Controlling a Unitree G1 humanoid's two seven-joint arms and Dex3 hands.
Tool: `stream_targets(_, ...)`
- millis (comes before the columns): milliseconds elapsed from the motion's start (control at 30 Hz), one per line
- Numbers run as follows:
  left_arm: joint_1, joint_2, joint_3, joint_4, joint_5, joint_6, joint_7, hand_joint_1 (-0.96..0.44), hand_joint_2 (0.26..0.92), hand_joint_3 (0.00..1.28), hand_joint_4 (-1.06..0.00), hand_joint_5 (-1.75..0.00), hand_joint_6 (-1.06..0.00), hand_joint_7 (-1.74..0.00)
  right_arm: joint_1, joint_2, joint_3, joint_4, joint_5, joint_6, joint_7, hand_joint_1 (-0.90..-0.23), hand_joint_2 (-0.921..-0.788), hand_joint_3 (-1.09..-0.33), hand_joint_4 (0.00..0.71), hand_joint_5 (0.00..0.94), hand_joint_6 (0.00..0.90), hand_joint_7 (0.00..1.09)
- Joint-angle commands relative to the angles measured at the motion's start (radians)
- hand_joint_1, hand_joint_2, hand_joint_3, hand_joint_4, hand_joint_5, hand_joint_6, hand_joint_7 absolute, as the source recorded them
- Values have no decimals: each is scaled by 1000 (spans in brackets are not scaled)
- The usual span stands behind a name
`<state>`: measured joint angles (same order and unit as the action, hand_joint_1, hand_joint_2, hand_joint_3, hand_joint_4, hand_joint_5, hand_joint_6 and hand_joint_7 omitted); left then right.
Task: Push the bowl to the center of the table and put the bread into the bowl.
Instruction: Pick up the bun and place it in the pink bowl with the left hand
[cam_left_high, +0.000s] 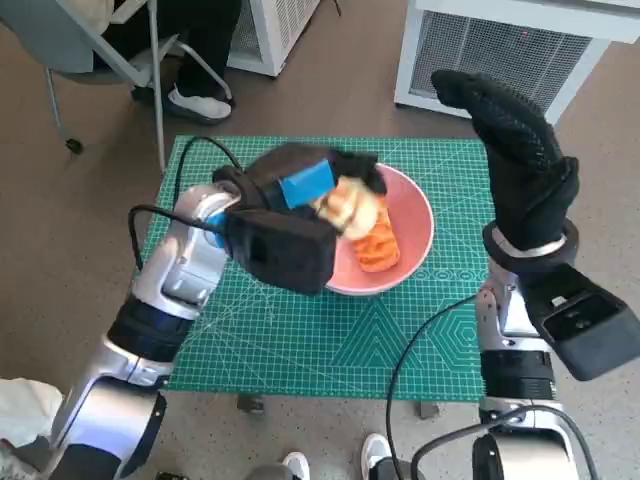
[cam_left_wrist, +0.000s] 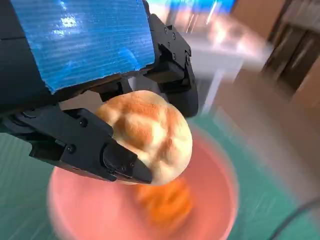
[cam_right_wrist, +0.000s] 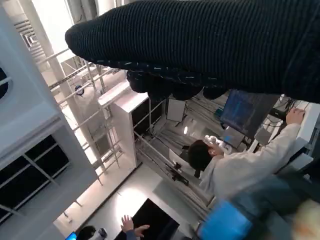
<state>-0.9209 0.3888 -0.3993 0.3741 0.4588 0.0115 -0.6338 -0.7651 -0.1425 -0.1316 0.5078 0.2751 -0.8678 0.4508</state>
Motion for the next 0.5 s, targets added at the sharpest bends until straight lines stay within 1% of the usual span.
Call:
stream_targets(33, -16, 21, -3, -42, -1, 65, -82, -335, 918, 38, -324, -102, -328, -168, 21, -10, -2, -5, -8, 15, -8, -534, -921, -830, -1, 467, -1, 556)
stream_targets(133, -2, 25, 21, -76, -13, 74, -80, -388, 920, 38, -260, -26, -291, -137, 20, -11, -3, -7, -10, 17, -11, -537, -921, -828, -1, 467, -1, 555)
stream_targets(167, 14, 24, 36, -95, -21, 69, -61, -391, 920, 38, -252, -21, -288, -134, 19, -12, -3, -7, -11, 18, -12, -537, -921, -828, -1, 467, -1, 555)
stream_targets(200, 26, 23, 47, -109, -26, 65, -47, -394, 920, 37, -194, -13, -264, -120, 18, -12, -3, -7, -11, 19, -13, -538, -921, -827, -1, 467, -1, 555)
stream_targets(267, 56, 17, 75, -139, -40, 43, -4, -395, 919, 34, -126, -7, -232, -100, 16, -12, -3, -5, -12, 19, -15, -538, -921, -825, -1, 465, -1, 556)
stream_targets(333, 83, 10, 99, -152, -53, -1, 51, -391, 915, 27, -53, -2, -182, -69, 12, -11, -4, -1, -13, 19, -18, -539, -921, -821, -1, 462, -1, 557)
stream_targets(433, 120, -3, 138, -143, -77, -117, 161, -388, 915, 23, -17, 0, -138, -43, 5, -9, -3, 5, -11, 20, -20, -535, -921, -817, 1, 460, -1, 560)
stream_targets(500, 138, -13, 160, -136, -94, -177, 215, -389, 918, 24, -8, 0, -126, -35, 2, -7, -3, 6, -9, 20, -21, -532, -921, -816, 2, 460, -1, 563)
